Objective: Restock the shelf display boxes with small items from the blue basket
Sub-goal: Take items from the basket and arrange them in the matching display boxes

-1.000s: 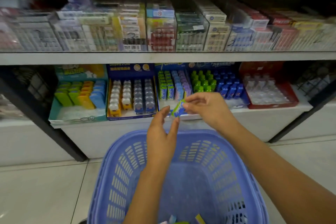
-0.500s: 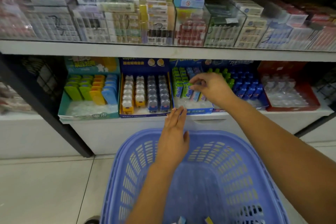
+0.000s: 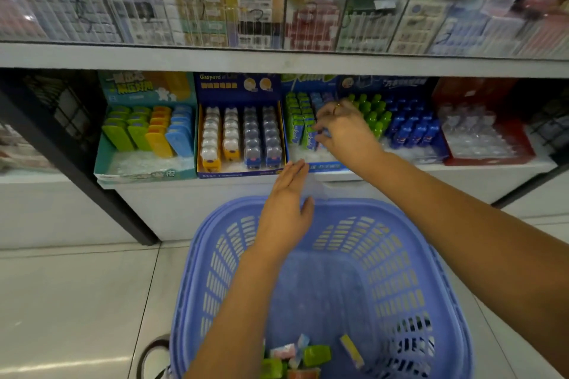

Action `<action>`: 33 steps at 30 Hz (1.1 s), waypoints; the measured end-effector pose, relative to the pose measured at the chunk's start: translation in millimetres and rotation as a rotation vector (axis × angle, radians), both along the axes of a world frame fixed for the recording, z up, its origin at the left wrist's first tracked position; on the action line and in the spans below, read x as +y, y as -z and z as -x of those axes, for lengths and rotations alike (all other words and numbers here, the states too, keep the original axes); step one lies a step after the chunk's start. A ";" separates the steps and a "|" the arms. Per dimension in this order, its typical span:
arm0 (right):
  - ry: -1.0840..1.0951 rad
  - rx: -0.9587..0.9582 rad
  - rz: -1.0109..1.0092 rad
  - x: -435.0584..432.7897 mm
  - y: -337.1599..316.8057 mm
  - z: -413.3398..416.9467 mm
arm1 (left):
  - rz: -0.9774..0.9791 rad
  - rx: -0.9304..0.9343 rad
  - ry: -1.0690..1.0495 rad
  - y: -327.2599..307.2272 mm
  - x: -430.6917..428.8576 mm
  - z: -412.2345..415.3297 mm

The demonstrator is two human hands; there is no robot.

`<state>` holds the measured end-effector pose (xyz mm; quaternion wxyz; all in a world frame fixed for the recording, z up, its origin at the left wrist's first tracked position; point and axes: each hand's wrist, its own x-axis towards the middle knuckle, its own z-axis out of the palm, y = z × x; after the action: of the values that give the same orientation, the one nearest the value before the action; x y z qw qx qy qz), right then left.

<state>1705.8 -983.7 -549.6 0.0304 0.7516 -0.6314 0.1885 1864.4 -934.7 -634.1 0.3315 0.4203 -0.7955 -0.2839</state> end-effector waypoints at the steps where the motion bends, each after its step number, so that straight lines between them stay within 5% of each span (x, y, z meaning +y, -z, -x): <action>1: 0.018 0.009 -0.002 6.1 1.8 -0.7 | -0.005 0.047 -0.022 0.9 2.3 -2.5; 5: -0.018 -0.197 -0.219 64.0 40.2 -11.2 | -0.154 0.012 -0.066 31.2 14.1 -14.5; 12: -0.064 -0.063 -1.260 161.5 196.2 -44.6 | -0.732 -0.981 0.373 134.3 61.0 -39.1; 16: -0.218 -0.089 -1.291 186.8 246.5 -50.5 | -0.675 -1.137 0.496 152.8 86.9 -30.9; 23: -0.248 0.003 -1.038 194.9 277.8 -45.0 | -0.607 -1.187 0.535 172.0 96.5 -32.4; 27: -0.233 -0.074 -1.183 188.1 277.7 -47.9 | -0.632 -1.189 0.533 180.6 92.7 -27.9; 33: -0.189 0.084 -1.273 188.4 285.5 -51.6 | -0.705 -1.107 0.492 188.8 87.7 -31.4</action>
<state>1757.4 -795.3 -835.1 -0.4136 0.6816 -0.5490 -0.2509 1895.8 -847.0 -823.0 -0.3523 0.3934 -0.7798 -0.3361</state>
